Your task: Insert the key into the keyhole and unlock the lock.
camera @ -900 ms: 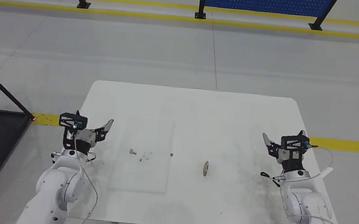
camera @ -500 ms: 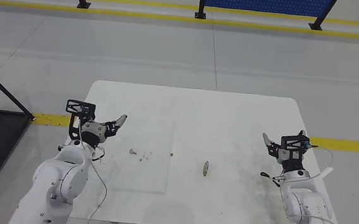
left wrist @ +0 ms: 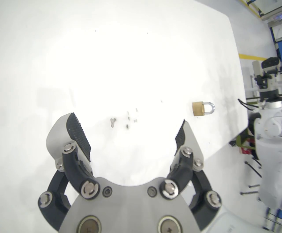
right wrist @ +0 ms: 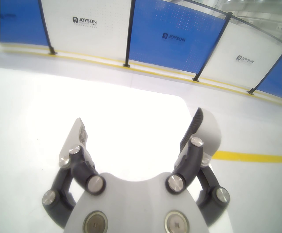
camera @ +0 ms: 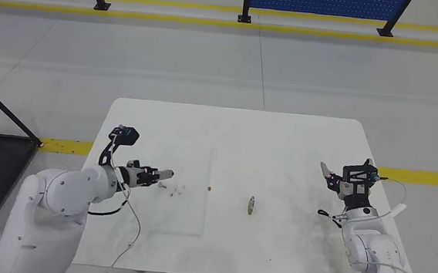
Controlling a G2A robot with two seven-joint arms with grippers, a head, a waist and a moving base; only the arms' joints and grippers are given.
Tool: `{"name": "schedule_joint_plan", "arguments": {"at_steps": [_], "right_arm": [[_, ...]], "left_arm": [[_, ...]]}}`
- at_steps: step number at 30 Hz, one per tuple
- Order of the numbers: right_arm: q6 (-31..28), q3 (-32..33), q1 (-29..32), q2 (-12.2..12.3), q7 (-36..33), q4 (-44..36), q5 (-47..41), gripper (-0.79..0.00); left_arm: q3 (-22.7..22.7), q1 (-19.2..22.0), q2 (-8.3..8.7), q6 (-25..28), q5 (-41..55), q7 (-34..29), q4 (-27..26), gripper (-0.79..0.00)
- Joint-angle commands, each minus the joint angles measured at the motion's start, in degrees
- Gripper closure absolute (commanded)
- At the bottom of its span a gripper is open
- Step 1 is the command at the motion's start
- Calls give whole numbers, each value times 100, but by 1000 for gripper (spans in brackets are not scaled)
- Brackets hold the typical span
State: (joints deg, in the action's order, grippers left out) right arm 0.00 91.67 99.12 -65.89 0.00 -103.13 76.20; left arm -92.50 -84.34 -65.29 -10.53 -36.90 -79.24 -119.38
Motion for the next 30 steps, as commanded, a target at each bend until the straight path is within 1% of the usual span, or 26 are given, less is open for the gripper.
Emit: {"name": "schedule_joint_plan", "arguments": {"at_steps": [1,4,8,13,20,21,22,23,25,26,27,30], "right_arm": [[0,0,0,0,0,0,0,-785],[0,0,0,0,0,0,0,-785],[0,0,0,0,0,0,0,-785],[0,0,0,0,0,0,0,-785],[0,0,0,0,0,0,0,-785],[0,0,0,0,0,0,0,-785],[0,0,0,0,0,0,0,-785],[0,0,0,0,0,0,0,-785],[0,0,0,0,0,0,0,-785],[0,0,0,0,0,0,0,-785],[0,0,0,0,0,0,0,-785],[0,0,0,0,0,0,0,-785]], "left_arm": [[33,185,28,-101,12,-425,152,-785],[140,363,67,-131,-222,-664,312,-785],[349,462,94,-143,-377,-781,491,-785],[555,474,110,-133,-459,-628,635,-785],[677,385,140,-134,-458,-484,661,-785],[676,384,146,-125,-469,-459,678,-671],[678,385,151,-119,-464,-438,697,-616],[682,386,156,-110,-457,-422,717,-588],[693,387,167,-101,-459,-391,752,-563],[705,389,172,-94,-455,-382,763,-483],[710,394,175,-103,-444,-368,775,-449],[757,407,189,-92,-454,-351,813,-416]]}}
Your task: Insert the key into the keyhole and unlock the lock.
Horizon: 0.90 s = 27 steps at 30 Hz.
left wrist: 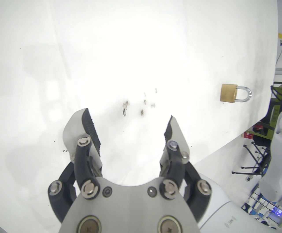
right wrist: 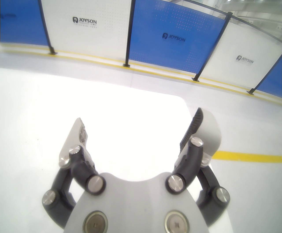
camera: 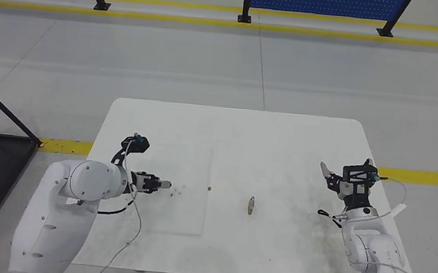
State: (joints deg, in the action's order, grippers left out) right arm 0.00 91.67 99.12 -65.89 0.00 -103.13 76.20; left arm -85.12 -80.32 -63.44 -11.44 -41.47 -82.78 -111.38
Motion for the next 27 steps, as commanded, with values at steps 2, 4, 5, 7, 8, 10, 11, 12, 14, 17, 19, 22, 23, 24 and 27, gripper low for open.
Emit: {"name": "schedule_joint_plan", "arguments": {"at_steps": [2,4,5,7,8,10,11,12,14,17,19,22,23,24,27], "right_arm": [[0,0,0,0,0,0,0,-785],[0,0,0,0,0,0,0,-785],[0,0,0,0,0,0,0,-785],[0,0,0,0,0,0,0,-785],[0,0,0,0,0,0,0,-785],[0,0,0,0,0,0,0,-785],[0,0,0,0,0,0,0,-785],[0,0,0,0,0,0,0,-785],[0,0,0,0,0,0,0,-785],[0,0,0,0,0,0,0,-785],[0,0,0,0,0,0,0,-785],[0,0,0,0,0,0,0,-785],[0,0,0,0,0,0,0,-785],[0,0,0,0,0,0,0,-785],[0,0,0,0,0,0,0,-785]], "left_arm": [[64,7,12,12,-1,11,32,-388],[121,4,23,45,-43,-4,62,-391],[142,7,27,49,-57,-1,76,-388],[174,14,35,46,-66,4,102,-369],[185,18,40,41,-71,4,115,-372],[204,27,49,35,-83,14,130,-357],[211,33,54,30,-82,15,132,-348],[216,36,58,26,-79,18,135,-345],[226,41,67,22,-72,26,144,-332],[250,46,80,17,-82,47,163,-317],[267,65,87,21,-83,70,192,-320],[302,104,96,15,-75,103,260,-311],[314,121,97,4,-39,120,283,-317],[331,138,99,7,-27,127,308,-314],[398,188,104,3,-20,158,370,-292]]}}
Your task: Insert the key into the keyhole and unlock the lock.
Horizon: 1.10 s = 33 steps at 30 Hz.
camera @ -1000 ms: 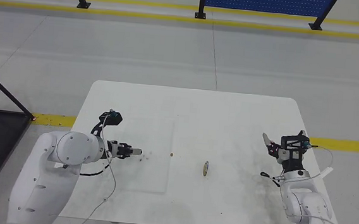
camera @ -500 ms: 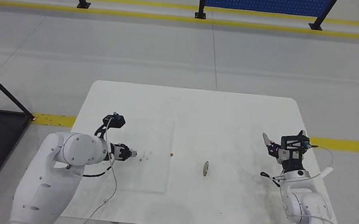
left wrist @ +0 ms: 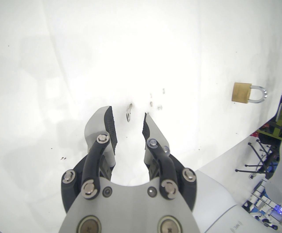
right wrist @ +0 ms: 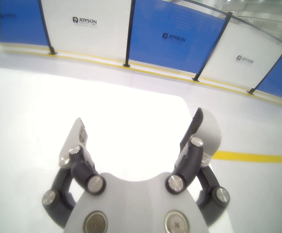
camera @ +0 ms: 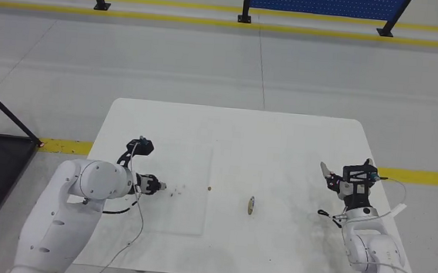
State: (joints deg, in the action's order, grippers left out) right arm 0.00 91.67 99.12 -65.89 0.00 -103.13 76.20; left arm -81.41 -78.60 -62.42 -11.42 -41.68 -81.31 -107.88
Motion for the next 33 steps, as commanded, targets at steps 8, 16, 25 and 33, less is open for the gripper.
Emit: {"name": "schedule_joint_plan", "arguments": {"at_steps": [8,16,25,33], "right_arm": [[0,0,0,0,0,0,0,-785],[0,0,0,0,0,0,0,-785],[0,0,0,0,0,0,0,-785],[0,0,0,0,0,0,0,-785]], "left_arm": [[145,108,23,-23,20,34,95,-188],[177,130,57,-29,33,10,115,0],[-3,-20,134,11,-17,-177,-576,0],[-610,-427,167,-16,821,256,-1070,0]]}}
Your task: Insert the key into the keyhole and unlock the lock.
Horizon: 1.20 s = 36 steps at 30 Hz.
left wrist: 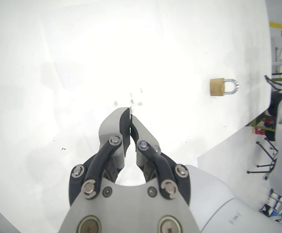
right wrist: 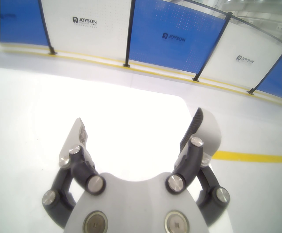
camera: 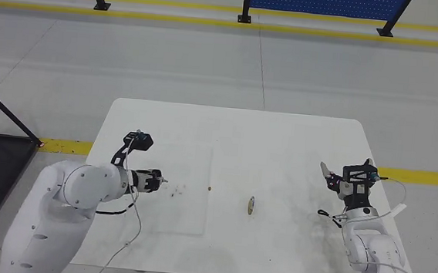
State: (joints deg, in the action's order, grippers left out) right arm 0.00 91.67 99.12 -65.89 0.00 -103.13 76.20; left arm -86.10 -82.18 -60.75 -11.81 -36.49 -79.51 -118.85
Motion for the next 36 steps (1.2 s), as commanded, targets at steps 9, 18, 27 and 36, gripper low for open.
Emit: {"name": "schedule_joint_plan", "arguments": {"at_steps": [9,18,27,36], "right_arm": [[0,0,0,0,0,0,0,-785],[0,0,0,0,0,0,0,-785],[0,0,0,0,0,0,0,-785],[0,0,0,0,0,0,0,-785]], "left_arm": [[-1539,-808,34,1137,3378,13,823,0],[-2046,-831,101,1850,5442,-733,2067,0],[-1966,-800,224,2555,6525,-849,2663,0],[-1882,-786,262,2700,6785,-849,2675,0]]}}
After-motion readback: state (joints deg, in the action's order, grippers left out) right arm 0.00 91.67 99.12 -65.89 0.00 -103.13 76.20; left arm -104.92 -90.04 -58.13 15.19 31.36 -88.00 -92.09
